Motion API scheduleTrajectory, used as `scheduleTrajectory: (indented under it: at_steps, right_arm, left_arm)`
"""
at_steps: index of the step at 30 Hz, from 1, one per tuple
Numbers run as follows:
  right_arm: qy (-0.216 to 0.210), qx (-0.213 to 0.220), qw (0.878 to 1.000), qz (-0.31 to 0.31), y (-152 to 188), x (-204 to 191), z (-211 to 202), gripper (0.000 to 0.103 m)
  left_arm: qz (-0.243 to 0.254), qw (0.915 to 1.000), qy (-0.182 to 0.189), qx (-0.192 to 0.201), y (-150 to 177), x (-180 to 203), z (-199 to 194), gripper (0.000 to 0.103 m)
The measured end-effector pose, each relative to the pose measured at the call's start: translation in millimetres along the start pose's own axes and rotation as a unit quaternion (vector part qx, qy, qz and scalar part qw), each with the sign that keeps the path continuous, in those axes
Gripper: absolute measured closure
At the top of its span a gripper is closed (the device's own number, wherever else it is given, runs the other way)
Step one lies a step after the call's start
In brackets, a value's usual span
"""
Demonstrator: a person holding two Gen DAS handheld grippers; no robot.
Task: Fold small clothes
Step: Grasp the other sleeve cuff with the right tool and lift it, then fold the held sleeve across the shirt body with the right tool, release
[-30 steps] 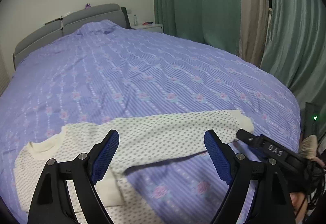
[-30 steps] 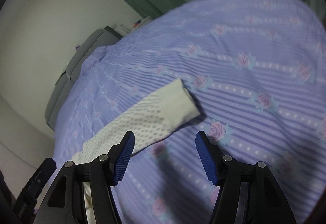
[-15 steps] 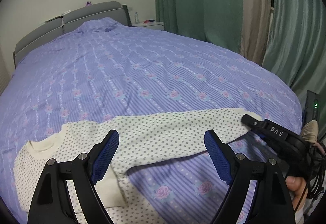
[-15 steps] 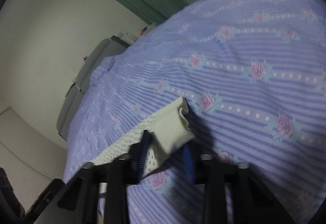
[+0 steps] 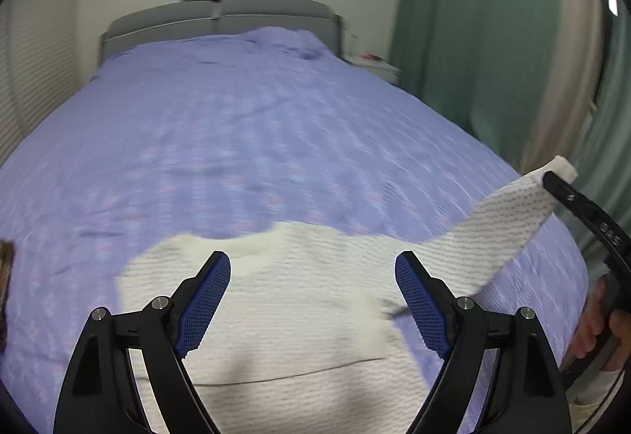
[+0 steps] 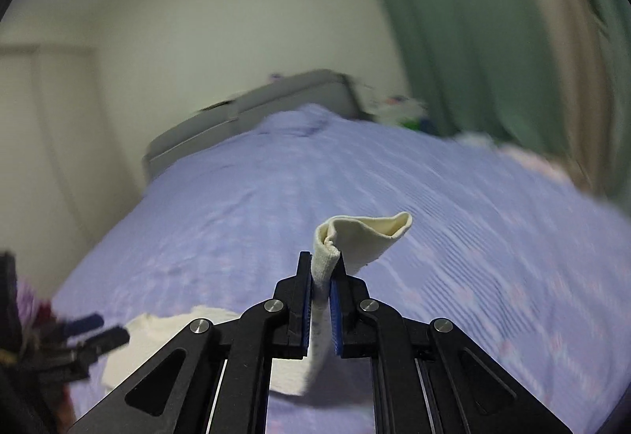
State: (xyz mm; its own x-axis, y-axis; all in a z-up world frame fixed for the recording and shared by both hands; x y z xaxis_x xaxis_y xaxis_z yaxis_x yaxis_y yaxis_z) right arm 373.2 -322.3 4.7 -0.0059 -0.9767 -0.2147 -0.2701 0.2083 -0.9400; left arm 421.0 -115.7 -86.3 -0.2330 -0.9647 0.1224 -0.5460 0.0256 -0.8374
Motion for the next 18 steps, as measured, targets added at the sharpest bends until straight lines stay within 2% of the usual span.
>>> scheduleTrajectory:
  at_steps: [3, 6, 9, 13, 18]
  right_arm:
    - [-0.047, -0.004, 0.997, -0.056, -12.6, -59.1, 4.5, 0.094]
    - [-0.097, -0.021, 0.988, -0.115, -7.0, -127.8, 15.5, 0.094]
    - [-0.141, -0.063, 0.975, -0.16, 22.3, -194.9, 35.3, 0.094]
    - [-0.173, -0.117, 0.959, -0.194, 74.9, -254.5, 60.4, 0.094]
    - [-0.19, -0.175, 0.942, -0.213, 133.8, -292.9, 83.5, 0.094]
  left_arm:
    - [-0.01, 0.9991, -0.036, 0.018, -4.5, -46.0, -20.2, 0.017]
    - [-0.011, 0.9975, -0.065, 0.024, 1.2, -86.1, -35.2, 0.017]
    - [-0.013, 0.995, -0.097, 0.02, 16.2, -125.1, -45.4, 0.017]
    - [-0.026, 0.9932, -0.113, 0.007, 37.4, -159.5, -49.8, 0.017]
    - [-0.026, 0.9916, -0.126, -0.009, 57.9, -189.0, -47.0, 0.017]
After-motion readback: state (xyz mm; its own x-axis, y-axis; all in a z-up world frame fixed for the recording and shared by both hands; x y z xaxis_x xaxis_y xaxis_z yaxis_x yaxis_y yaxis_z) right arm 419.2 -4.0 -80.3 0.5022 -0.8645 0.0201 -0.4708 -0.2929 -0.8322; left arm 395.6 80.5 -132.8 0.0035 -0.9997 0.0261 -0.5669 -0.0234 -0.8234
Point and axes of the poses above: each gripper's, at about its wrist camera, not at the fingertips, and z roughly the way its jaws point, x to its right, y to its underside, the point moved 10 cm from there along z, roughly the way its jaws point, and after that the axes turned 8 degrees about x, right-handed, at the moved point
